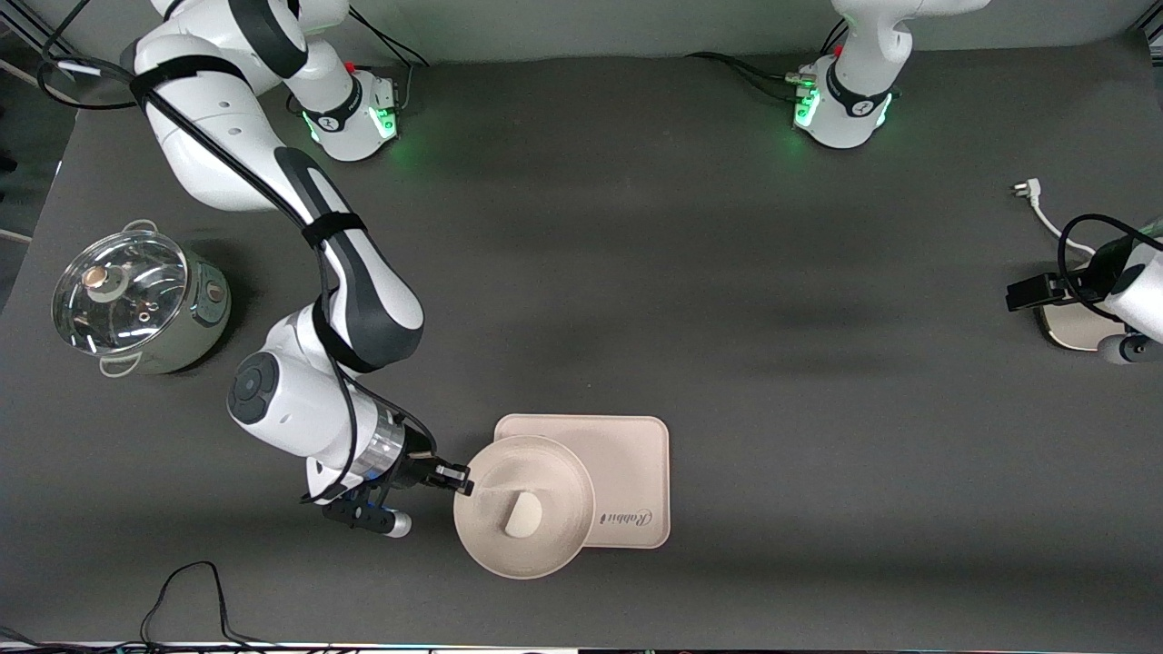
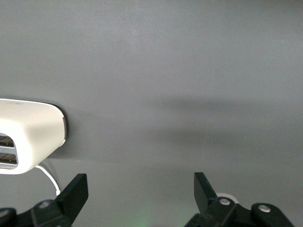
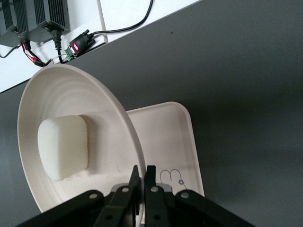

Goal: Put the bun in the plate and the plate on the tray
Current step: 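Lower the plate onto the cream tray with the right gripper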

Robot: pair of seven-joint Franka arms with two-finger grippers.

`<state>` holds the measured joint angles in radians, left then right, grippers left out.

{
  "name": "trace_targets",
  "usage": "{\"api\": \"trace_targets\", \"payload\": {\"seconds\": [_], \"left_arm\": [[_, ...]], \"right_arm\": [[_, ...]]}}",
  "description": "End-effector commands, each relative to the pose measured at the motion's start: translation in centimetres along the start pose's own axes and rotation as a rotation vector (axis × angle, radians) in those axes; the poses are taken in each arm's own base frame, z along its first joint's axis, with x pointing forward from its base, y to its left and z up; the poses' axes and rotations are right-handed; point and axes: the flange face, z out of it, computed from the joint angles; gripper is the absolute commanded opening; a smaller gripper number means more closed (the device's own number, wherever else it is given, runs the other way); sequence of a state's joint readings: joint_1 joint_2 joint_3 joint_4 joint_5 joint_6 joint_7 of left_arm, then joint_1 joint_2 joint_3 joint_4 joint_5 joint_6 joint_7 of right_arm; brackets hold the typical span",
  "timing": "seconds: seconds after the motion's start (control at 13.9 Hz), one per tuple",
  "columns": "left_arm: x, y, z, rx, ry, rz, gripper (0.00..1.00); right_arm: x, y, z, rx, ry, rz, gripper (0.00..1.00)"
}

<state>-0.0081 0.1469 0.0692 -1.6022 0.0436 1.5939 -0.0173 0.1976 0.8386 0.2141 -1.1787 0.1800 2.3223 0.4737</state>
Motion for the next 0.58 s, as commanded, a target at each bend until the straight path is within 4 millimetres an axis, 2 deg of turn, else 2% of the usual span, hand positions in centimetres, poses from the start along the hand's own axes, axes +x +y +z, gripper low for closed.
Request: {"api": "trace_targets", "payload": {"seconds": [0.0,0.5], "left_arm": [[-0.1,0.2,-0.1,-0.009,-0.003,0.017,1.00],[-0.2,-0.1,-0.1,-0.009,-0.005,0.012,1.00]], "right_arm": [[0.5,0.0,1.8,0.012,0.019,-0.012,0.00],[-0.3,1.5,6.2,0.004,0.007,0.006,0.00]]}}
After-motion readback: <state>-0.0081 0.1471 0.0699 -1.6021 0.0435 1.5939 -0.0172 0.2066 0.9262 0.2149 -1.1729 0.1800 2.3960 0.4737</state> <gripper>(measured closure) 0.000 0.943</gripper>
